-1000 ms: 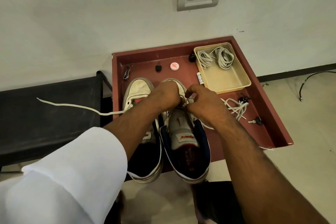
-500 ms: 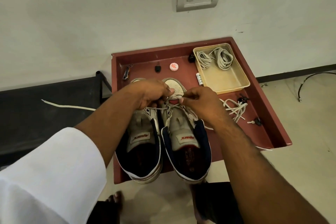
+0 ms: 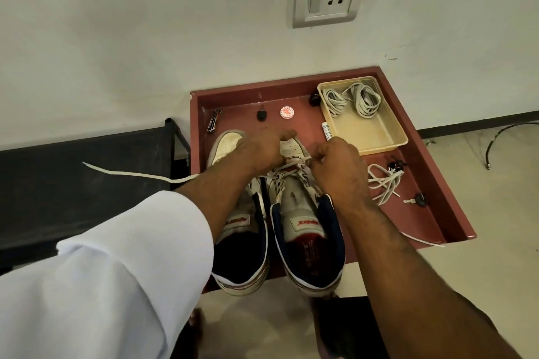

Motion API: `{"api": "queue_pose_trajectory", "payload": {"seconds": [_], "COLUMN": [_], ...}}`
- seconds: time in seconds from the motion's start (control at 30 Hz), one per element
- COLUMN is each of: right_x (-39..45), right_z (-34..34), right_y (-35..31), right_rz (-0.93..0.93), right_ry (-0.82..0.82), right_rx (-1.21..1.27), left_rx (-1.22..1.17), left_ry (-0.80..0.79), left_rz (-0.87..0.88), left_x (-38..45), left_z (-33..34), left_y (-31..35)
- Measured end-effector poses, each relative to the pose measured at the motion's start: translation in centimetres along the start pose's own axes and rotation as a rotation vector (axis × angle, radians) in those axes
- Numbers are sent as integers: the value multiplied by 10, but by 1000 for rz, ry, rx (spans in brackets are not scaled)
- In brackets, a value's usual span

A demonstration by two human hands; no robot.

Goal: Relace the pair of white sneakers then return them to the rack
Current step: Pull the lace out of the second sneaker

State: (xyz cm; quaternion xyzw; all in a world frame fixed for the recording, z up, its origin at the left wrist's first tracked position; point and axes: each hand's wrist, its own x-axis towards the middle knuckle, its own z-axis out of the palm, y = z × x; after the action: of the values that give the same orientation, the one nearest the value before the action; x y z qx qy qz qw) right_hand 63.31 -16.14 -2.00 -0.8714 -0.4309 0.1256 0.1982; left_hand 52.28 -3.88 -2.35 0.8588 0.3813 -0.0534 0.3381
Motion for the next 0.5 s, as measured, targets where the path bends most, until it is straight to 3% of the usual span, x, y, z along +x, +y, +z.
{"api": "queue_pose_trajectory", "payload": {"seconds": [0.1, 0.27, 0.5], "right_x": [0, 0, 2], "right_z": [-2, 2, 18], "right_y": [2, 8, 8], "right_rz": [-46, 112, 156], "right_ry": [39, -131, -159], "right_rx": [-85, 285, 316], "left_rx": [-41, -96, -75], "left_ry": [-27, -17, 22], "left_rz": [-21, -4, 5], "left_x": [5, 8, 8], "left_z": [0, 0, 2], "left_y": [-1, -4, -5]}}
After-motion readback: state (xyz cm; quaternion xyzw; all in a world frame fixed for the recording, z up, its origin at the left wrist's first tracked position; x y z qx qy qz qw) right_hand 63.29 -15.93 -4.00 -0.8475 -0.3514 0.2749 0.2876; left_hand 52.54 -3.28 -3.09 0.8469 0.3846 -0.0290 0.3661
